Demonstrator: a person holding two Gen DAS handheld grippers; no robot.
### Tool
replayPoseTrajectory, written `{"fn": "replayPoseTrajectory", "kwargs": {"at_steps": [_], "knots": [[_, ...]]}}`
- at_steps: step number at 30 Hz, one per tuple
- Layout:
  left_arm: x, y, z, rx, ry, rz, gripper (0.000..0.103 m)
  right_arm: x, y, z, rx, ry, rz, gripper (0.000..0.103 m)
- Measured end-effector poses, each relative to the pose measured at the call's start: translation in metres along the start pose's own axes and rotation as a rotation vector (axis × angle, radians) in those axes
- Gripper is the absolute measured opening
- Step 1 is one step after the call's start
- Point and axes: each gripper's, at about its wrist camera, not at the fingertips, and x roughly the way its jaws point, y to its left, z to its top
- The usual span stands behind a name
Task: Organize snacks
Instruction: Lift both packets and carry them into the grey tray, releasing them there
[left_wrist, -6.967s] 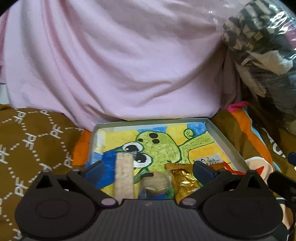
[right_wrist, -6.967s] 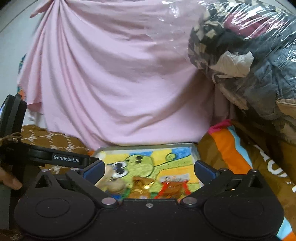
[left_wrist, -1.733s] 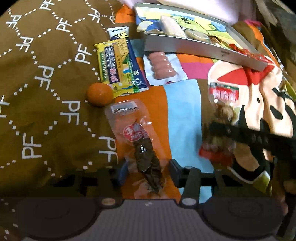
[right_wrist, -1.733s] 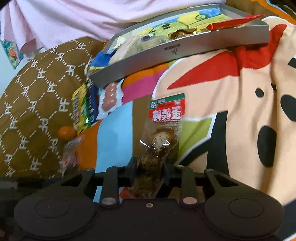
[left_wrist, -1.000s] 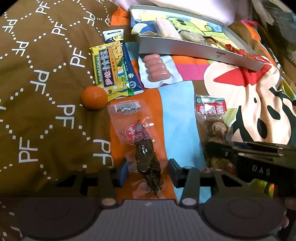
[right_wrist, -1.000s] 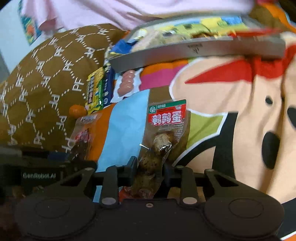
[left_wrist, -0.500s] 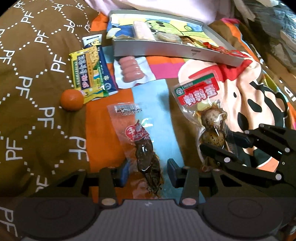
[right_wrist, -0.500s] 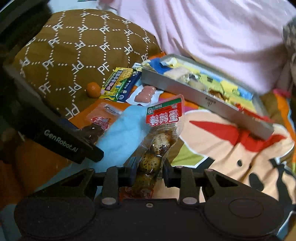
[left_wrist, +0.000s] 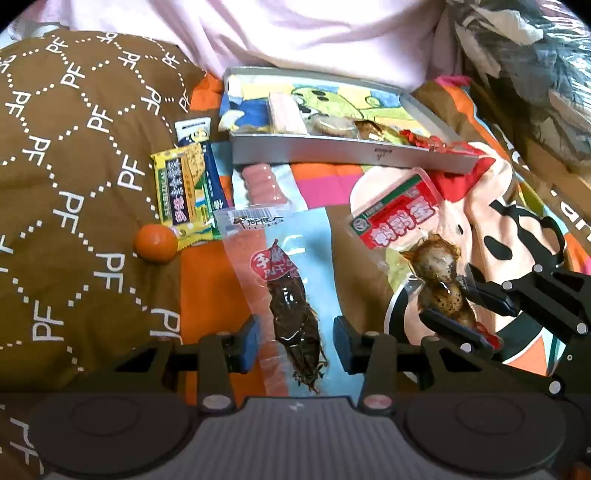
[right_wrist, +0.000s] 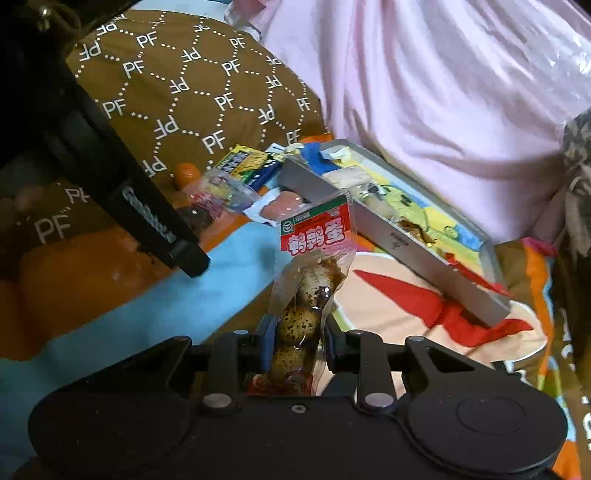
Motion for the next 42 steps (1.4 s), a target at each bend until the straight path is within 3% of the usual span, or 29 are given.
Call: {"fn": "replayPoseTrajectory", "kwargs": {"at_steps": [15,26,33,36,42], "knots": [[-0.005,-0.006,0.023,-0.015,-0.012,0.024,0.046,0.001,-0.013,-0.002,-0.028,-0.046,-0.099,0.028],[0.004,-0.021,0.115,0.041,-0.145,0.012,0.047,0.015,-0.041,0.043,0.058,-0.164,-0.226,0.028],[0.024,-0.031,0.179,0.099,-0.218,0.029,0.047,0.028,-0.054,0.093,-0.079,-0.208,-0.208,0.028],[0.035,-0.030,0.201,0.102,-0.238,0.035,0.047,0.040,-0.059,0.112,-0.117,-0.189,-0.191,0.028],[0.067,-0.035,0.222,0.109,-0.249,0.037,0.047,0.066,-0.055,0.122,-0.110,-0.189,-0.261,0.029]]}}
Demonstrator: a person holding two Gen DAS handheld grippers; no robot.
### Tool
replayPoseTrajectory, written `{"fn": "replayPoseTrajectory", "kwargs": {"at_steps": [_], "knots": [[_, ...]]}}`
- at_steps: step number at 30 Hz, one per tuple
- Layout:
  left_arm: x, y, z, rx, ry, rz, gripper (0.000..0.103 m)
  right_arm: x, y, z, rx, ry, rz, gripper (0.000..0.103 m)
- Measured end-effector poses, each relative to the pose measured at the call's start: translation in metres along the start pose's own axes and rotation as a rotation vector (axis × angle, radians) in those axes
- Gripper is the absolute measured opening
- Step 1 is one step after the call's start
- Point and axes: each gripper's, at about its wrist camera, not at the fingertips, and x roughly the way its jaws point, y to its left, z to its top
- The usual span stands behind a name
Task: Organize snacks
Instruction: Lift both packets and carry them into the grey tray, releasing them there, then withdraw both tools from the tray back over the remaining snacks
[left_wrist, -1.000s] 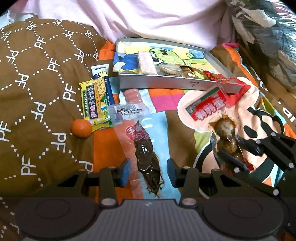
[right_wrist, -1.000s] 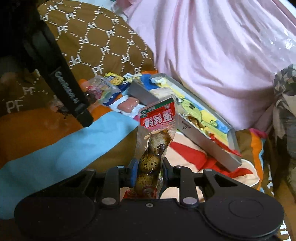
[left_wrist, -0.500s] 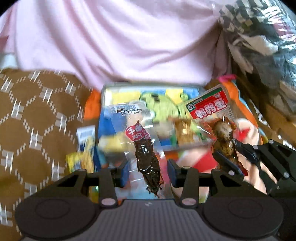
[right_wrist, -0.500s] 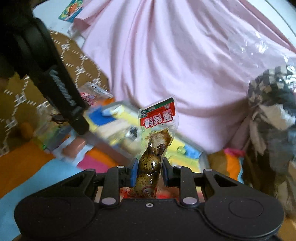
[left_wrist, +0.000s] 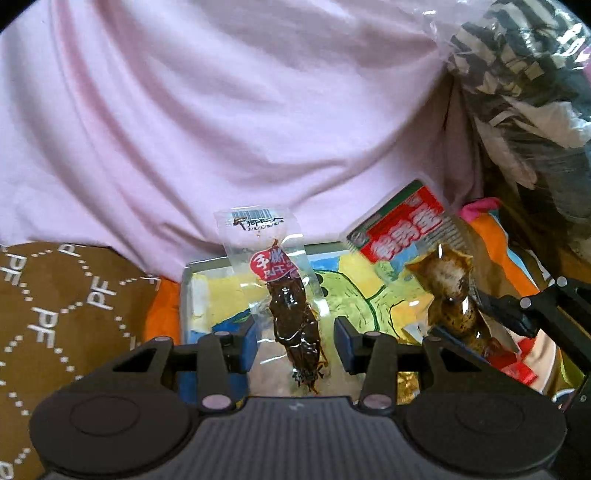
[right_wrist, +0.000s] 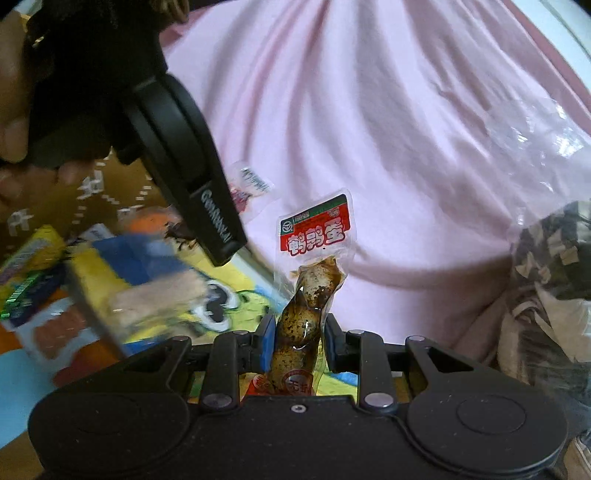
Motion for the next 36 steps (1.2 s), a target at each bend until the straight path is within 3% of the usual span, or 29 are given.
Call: {"fn": "replayPoseTrajectory", "kwargs": {"at_steps": [8,13,21,23,25,28,31,36], "knots": [[0.043,0.005,-0.012,-0.051,0.037,-0.027,0.048,0.037,0.018,-0.014,0.094,0.057,-0.050,0.029],[0.060,0.006,-0.022,-0.041,0.088,-0.028,0.048,0.059,0.028,-0.023,0.142,0.115,-0.028,0.029],[0.073,-0.002,-0.020,-0.008,0.125,-0.036,0.050,0.084,0.005,-0.032,0.231,0.143,-0.014,0.030],[0.074,0.000,-0.019,-0.011,0.127,-0.042,0.050,0.089,-0.013,-0.037,0.261,0.146,-0.014,0.035],[0.074,0.001,-0.018,-0.018,0.134,-0.040,0.053,0.103,-0.037,-0.041,0.292,0.144,-0.009,0.050],[0.069,0.001,-0.018,-0.017,0.133,-0.022,0.059,0.093,-0.043,-0.036,0.358,0.142,0.010,0.067],[0.061,0.001,-0.017,-0.018,0.122,-0.010,0.066,0.093,-0.048,-0.031,0.402,0.140,0.022,0.076],[0.041,0.000,-0.011,-0.032,0.075,0.018,0.088,0.076,-0.062,-0.030,0.452,0.115,0.006,0.093]]}}
